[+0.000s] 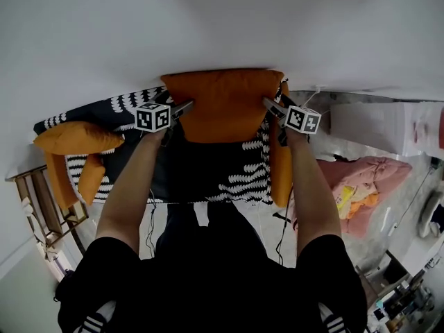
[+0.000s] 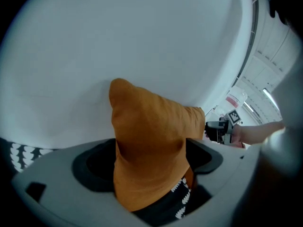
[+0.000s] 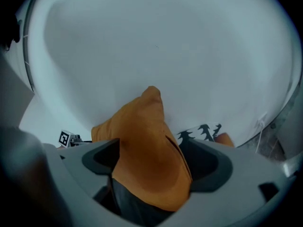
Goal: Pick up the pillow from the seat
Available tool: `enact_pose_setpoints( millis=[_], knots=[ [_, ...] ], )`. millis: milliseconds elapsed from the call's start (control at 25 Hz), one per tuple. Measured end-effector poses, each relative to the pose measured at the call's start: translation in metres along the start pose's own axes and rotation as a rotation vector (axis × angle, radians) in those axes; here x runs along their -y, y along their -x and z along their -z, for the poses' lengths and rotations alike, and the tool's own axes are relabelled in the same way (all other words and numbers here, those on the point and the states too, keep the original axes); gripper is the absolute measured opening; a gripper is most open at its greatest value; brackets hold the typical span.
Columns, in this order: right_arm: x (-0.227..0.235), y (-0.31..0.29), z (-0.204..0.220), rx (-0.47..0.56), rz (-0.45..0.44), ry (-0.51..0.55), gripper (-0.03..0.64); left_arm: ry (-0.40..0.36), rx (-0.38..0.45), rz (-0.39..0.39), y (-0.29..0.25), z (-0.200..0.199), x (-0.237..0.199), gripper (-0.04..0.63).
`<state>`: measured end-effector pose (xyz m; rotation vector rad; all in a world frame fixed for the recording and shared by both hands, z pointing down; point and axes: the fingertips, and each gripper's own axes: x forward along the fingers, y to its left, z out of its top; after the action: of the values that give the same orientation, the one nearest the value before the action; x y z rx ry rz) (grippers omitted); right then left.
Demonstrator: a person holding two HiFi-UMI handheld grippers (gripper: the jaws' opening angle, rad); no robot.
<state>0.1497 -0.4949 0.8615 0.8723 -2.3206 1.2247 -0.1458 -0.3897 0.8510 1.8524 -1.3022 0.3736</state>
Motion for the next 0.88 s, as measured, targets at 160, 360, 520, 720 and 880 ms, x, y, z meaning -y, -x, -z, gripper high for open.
enact_pose_setpoints(
  millis=[160, 360, 520, 720, 880],
  knots=[
    [-0.002, -0.018, -0.003, -0.001, -0.049, -0.015, 0.434, -0.009, -0.002, 0.012, -0.010, -0.004, -0.002, 0.456],
    [-0.005, -0.029, 0.001, -0.026, -0.107, 0.001, 0.434, -0.014, 0.000, 0.029, -0.017, -0.002, -0.004, 0.460],
    [-0.007, -0.039, -0.004, -0.041, -0.150, 0.028, 0.433, -0.022, 0.005, 0.044, -0.022, -0.006, -0.003, 0.459],
    [-0.015, -0.046, 0.004, -0.069, -0.152, 0.065, 0.427, -0.041, -0.017, 0.066, -0.026, -0.003, 0.002, 0.459],
    [-0.023, -0.047, 0.004, -0.063, -0.161, 0.062, 0.397, -0.051, -0.018, 0.084, -0.026, -0.003, 0.006, 0.438]
  ],
)
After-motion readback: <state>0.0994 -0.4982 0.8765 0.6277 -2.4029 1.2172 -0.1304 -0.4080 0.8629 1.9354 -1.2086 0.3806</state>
